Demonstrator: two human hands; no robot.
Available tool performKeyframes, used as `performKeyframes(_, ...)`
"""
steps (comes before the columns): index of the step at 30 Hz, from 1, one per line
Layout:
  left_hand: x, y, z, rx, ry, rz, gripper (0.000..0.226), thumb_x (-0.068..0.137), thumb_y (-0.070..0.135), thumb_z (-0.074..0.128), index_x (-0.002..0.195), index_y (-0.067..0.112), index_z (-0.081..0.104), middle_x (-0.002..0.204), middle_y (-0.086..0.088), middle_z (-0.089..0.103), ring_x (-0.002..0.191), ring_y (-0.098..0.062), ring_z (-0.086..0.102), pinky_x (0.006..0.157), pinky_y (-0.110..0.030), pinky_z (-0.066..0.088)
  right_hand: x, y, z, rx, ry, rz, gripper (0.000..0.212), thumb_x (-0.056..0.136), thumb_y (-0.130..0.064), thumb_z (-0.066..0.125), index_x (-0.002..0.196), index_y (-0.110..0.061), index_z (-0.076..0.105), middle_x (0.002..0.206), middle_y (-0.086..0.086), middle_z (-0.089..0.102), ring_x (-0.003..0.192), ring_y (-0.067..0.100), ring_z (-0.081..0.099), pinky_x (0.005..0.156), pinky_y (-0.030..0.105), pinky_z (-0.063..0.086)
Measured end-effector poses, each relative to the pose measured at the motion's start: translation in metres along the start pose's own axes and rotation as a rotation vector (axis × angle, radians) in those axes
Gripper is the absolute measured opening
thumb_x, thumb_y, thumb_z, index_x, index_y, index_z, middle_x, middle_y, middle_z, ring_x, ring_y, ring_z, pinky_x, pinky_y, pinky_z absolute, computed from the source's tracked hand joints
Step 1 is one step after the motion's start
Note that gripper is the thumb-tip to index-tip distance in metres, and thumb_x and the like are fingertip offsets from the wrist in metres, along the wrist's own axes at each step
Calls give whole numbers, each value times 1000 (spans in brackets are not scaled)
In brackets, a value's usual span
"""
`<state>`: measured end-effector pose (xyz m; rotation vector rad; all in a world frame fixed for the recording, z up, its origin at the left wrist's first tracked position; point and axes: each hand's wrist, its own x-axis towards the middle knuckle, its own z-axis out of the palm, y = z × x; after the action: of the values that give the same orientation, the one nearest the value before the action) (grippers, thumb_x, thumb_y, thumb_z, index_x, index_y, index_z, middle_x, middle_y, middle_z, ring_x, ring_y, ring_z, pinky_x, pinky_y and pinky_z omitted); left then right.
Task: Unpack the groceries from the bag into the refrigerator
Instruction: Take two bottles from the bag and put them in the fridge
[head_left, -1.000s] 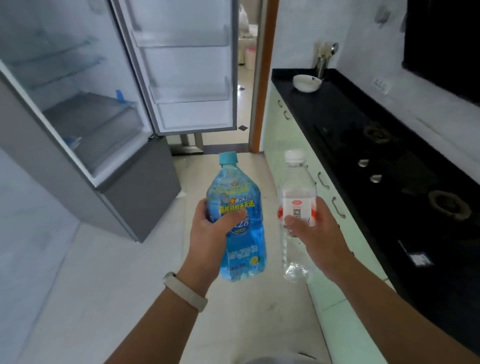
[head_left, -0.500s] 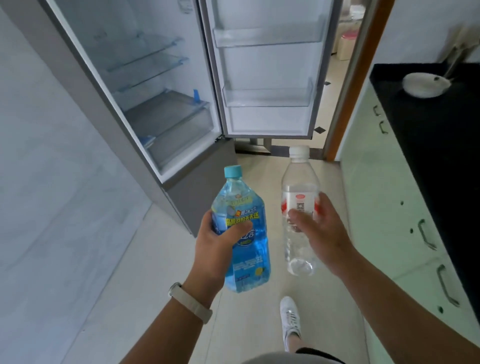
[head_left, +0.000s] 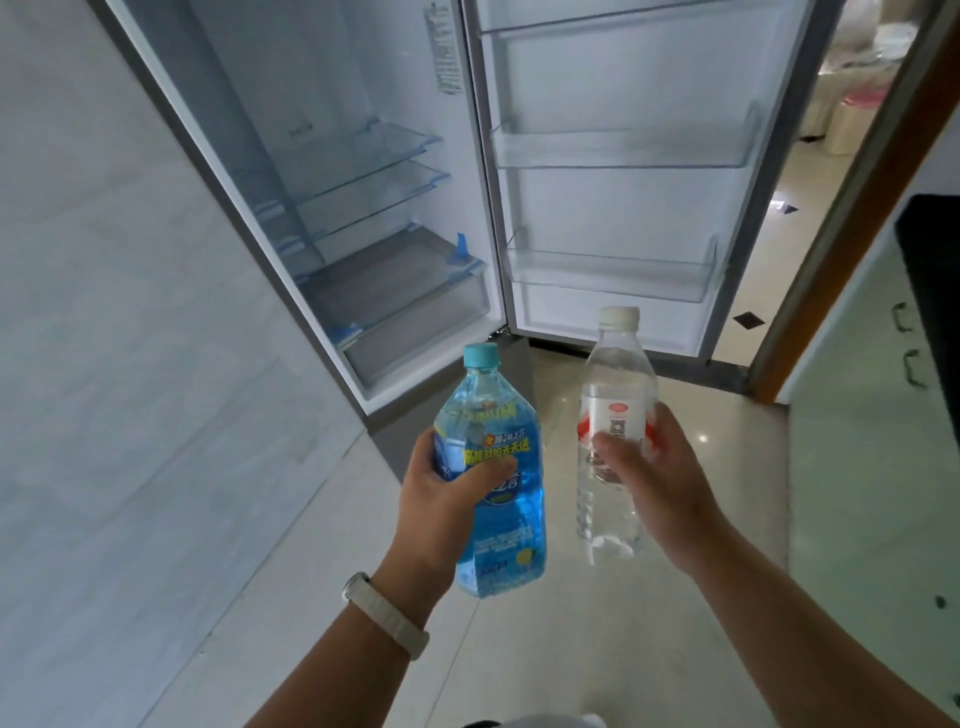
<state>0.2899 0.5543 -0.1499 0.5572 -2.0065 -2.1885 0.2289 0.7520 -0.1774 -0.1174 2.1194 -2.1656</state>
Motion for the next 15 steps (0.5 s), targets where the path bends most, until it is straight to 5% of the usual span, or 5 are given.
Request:
performKeyframes(4,29,6,13,-14,27,7,63,63,20,82,119,10,56,106,-16,71,90,-35,74,77,-50,62,32,-2,-3,2,-44,-2,60,65,-54,70,116,-25,55,98,-1,70,87,14,70,70,28,57)
performKeyframes(9,66,11,16,3,46,30,58,64,21,80,117,13,57,99,-8,73,88,-30,74,76,-43,62,74,-3,2,6,-65,3,32,86,-20,70,114,-24,55,94,-4,71,86,11,70,66,24,54)
performKeyframes(15,129,28,-2,-46,85,62,69,55,29,84,117,13,58,101,-10,73,88,-32,74,76,-45,62,130,-11,25,-78,-101,-7,46,74,-44,76,112,-28,55,96,-10,71,89,11,69,75,32,58)
